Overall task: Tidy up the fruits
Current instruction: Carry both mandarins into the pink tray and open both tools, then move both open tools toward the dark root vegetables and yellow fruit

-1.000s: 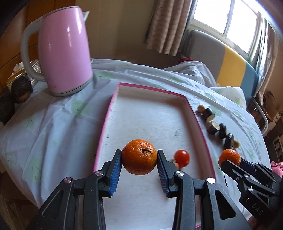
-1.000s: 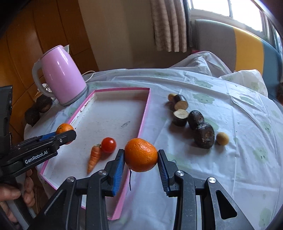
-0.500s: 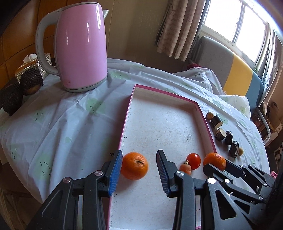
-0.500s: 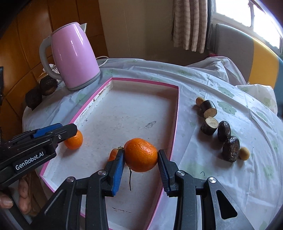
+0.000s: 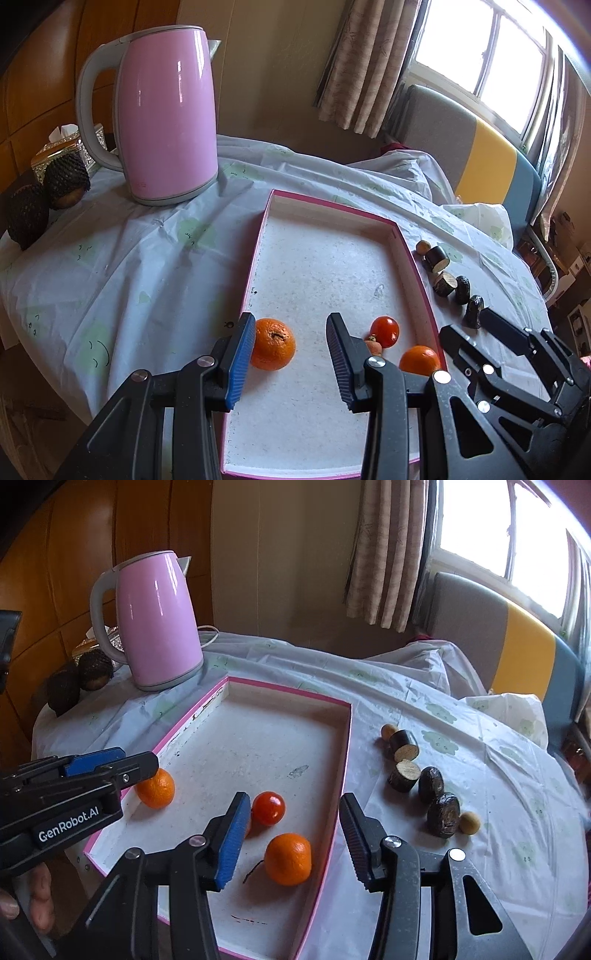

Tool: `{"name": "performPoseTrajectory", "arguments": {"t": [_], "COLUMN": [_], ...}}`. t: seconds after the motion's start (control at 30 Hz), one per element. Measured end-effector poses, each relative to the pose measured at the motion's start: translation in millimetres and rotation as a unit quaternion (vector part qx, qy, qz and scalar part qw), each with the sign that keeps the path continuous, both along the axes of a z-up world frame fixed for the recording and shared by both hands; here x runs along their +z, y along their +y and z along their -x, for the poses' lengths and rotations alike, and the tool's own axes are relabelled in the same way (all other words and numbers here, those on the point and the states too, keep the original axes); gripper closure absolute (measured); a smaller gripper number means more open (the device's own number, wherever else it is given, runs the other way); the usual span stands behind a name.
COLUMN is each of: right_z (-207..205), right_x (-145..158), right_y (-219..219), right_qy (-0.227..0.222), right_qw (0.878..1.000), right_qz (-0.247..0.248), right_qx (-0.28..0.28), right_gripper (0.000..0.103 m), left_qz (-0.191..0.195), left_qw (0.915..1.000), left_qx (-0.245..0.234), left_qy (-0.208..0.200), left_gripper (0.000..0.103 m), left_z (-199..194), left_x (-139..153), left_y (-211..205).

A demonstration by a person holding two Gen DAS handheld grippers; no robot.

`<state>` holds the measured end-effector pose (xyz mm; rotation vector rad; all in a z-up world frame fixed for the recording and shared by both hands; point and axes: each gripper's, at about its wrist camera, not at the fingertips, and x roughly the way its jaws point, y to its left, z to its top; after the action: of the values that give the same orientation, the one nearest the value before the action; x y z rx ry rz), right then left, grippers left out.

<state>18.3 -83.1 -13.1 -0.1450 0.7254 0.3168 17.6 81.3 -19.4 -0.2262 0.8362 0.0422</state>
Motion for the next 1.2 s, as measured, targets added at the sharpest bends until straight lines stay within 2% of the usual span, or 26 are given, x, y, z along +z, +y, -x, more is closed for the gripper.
{"name": "performPoseTrajectory", "arguments": {"t": [0.17, 0.27, 0.6, 1.2], "right_z": [4, 5, -3, -9], "right_x": [9, 14, 11, -9], "right_y": [-5, -17, -81, -147], "right_qy": [-0.027, -0.041, -0.028, -0.011], "right_qw": [0.999, 0.997, 0.988, 0.975], "right_qz": [0.020, 0.010, -0.016, -0.021], "right_qx": [-0.030, -0.059, -0.150, -0.222], "right_gripper": [0.051, 0.043, 0.043, 0.043], "left_qz": [-0.005, -0.010, -0.028, -0.061], "left_qw": [0.9999, 0.9997, 0.9974, 0.9848], "left_qx": [-0.009, -0.021, -0.067, -0.162], "left_qy": [0.003, 0.005, 0.004, 0.008], "left_gripper": [0.063, 0.063, 0.063, 0.063], "left_z": [1, 2, 0, -15], "left_x": [0, 0, 4, 8], "left_y": [-7, -14, -48, -126]}}
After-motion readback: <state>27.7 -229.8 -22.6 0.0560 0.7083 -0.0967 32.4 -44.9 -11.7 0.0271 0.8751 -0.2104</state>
